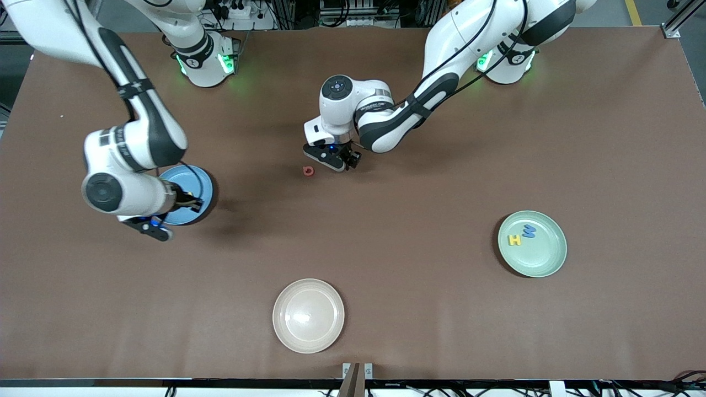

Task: Sort upper and lower case letters into plates
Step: 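Place the blue E on the blue plate while the left gripper approaches letters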

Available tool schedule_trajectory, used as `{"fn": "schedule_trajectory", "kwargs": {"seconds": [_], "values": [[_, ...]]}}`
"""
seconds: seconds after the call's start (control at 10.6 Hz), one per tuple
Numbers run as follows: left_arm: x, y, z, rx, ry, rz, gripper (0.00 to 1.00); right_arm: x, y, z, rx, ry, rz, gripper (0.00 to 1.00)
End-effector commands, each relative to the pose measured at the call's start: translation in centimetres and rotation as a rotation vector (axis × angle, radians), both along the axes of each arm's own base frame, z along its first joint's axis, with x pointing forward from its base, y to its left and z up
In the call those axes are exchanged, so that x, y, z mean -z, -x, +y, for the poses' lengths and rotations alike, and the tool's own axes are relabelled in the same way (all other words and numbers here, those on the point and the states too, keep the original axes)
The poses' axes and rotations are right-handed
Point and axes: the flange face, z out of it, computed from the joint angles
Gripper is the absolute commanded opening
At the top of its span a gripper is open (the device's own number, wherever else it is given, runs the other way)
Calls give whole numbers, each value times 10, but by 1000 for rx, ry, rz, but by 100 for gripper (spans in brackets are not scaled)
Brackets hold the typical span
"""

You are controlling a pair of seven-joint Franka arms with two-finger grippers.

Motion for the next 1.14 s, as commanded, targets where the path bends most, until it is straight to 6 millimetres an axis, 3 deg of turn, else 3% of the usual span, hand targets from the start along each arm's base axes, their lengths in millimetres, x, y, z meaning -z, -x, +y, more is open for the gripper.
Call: {"fn": "schedule_trajectory", "kwargs": {"seconds": [0.0, 0.09, 0.28, 0.47, 0.57, 0.76, 0.85, 1.04], "values": [[1, 2, -7, -37, 9, -11, 71, 2, 10, -27, -14, -37, 21, 0], [1, 7, -11, -29, 9, -11, 71, 7, 12, -32, -24, -43, 25, 0], [5, 12, -12, -29, 6, -4, 71, 12, 14, -64, -58, -75, 22, 0], [9, 16, -14, -23, 1, -2, 71, 17, 16, -66, -61, -75, 23, 1], [9, 16, -14, -21, 0, -4, 70, 18, 16, -67, -59, -75, 25, 43], [11, 18, -15, -18, -1, -1, 68, 19, 16, -66, -61, -77, 26, 90], [13, 18, -14, -17, -4, 2, 68, 18, 16, -67, -59, -76, 24, 100], [17, 19, -13, -16, -8, 6, 68, 18, 16, -68, -58, -76, 26, 100]]}}
